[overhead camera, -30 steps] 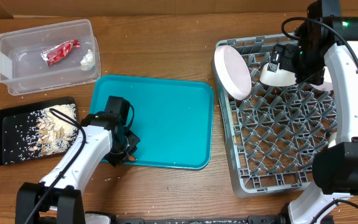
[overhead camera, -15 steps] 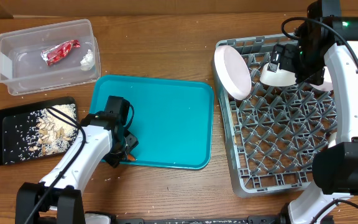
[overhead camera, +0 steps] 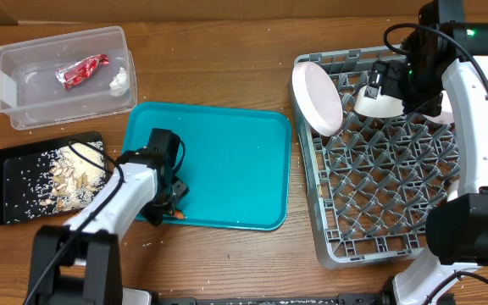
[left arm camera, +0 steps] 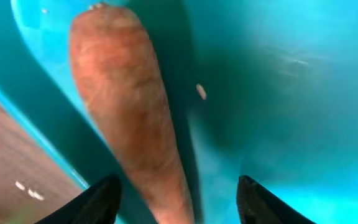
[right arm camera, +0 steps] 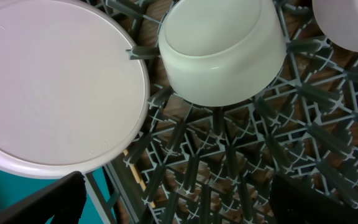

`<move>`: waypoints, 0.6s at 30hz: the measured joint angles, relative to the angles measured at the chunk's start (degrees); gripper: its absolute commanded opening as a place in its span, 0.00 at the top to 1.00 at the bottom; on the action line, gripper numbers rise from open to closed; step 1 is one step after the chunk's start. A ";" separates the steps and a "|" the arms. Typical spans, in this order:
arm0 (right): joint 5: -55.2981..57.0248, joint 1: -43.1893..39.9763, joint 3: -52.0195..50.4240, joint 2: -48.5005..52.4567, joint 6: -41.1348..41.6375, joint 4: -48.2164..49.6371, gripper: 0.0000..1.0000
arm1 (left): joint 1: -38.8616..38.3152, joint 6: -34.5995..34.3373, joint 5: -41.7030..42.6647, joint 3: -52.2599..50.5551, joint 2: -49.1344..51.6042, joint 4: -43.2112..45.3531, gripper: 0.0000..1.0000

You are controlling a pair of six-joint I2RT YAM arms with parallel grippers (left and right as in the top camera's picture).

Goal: Sort waste into correct bins and load items into the dishwasher
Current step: 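Lift the carrot with left gripper and carry it over the black tray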

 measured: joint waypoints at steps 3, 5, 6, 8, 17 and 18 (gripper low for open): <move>-0.02 0.00 0.00 0.00 0.02 -0.02 0.03 | 0.00 -0.24 0.04 0.59 1.25 0.31 0.78; 0.00 0.00 0.00 0.00 0.00 -0.13 0.03 | 0.00 0.04 -0.04 0.66 1.38 -0.09 0.88; 0.02 0.00 0.00 0.00 0.02 -0.20 0.03 | 0.00 0.28 -0.15 0.72 1.38 -0.28 0.89; 0.00 -0.02 0.00 0.00 0.02 -0.26 0.03 | 0.09 1.07 -0.22 1.27 1.42 -1.36 0.92; 0.00 0.00 0.00 0.00 0.00 -0.44 0.03 | 7.32 7.41 -2.51 13.97 1.42 -12.48 0.95; 0.00 0.00 0.00 0.00 0.00 -0.39 0.03 | 8.55 8.20 -2.99 15.80 1.36 -13.29 0.95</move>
